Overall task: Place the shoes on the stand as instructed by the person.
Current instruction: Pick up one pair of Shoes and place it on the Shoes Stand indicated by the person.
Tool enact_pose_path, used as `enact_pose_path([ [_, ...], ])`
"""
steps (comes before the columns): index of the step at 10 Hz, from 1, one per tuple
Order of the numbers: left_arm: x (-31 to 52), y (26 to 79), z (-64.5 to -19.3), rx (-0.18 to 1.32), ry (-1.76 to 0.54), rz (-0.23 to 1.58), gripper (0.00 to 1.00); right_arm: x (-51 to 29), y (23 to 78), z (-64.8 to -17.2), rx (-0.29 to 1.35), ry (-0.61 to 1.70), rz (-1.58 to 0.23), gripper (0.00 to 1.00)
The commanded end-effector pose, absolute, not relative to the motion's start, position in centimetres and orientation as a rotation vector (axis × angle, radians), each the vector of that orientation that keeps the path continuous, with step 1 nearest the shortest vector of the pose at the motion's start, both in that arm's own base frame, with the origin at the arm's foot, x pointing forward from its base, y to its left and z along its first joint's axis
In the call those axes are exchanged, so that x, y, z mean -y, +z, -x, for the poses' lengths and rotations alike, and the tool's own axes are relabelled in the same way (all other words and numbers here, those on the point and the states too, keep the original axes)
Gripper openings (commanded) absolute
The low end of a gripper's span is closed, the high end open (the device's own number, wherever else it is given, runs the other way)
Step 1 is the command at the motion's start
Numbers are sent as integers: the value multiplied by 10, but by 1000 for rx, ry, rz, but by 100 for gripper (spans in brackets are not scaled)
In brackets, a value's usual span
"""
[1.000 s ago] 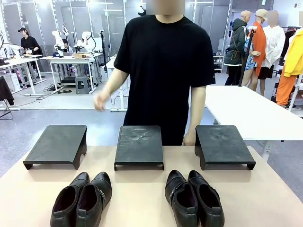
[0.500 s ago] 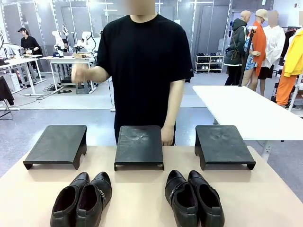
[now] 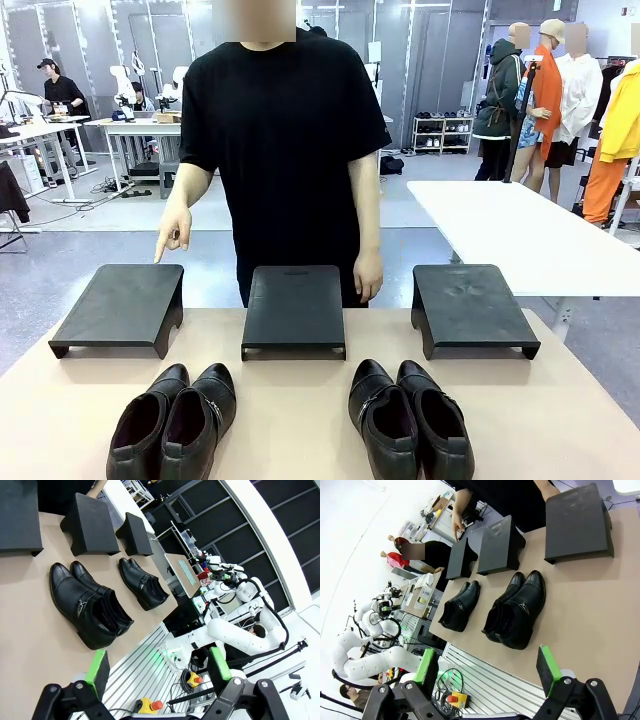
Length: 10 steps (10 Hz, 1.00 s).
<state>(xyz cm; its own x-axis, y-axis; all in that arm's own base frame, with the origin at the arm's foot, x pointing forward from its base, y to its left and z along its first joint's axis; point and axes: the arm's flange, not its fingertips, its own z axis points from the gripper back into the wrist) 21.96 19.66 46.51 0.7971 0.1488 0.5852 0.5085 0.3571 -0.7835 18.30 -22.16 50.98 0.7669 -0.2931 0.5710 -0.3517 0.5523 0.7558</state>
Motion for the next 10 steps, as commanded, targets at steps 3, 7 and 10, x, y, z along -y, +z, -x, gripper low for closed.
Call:
enact_pose_path([
  [3,-199,467,-222,665,-274,1217,100,221,511,-183,747,59,-1008,100],
  [7,-199,467,-222,665,-274,1217,100,221,511,-183,747,59,-1008,100],
  [10,-156,498,-233,555,-337,1168,100,221,511,-183,747,59,-1008,100],
])
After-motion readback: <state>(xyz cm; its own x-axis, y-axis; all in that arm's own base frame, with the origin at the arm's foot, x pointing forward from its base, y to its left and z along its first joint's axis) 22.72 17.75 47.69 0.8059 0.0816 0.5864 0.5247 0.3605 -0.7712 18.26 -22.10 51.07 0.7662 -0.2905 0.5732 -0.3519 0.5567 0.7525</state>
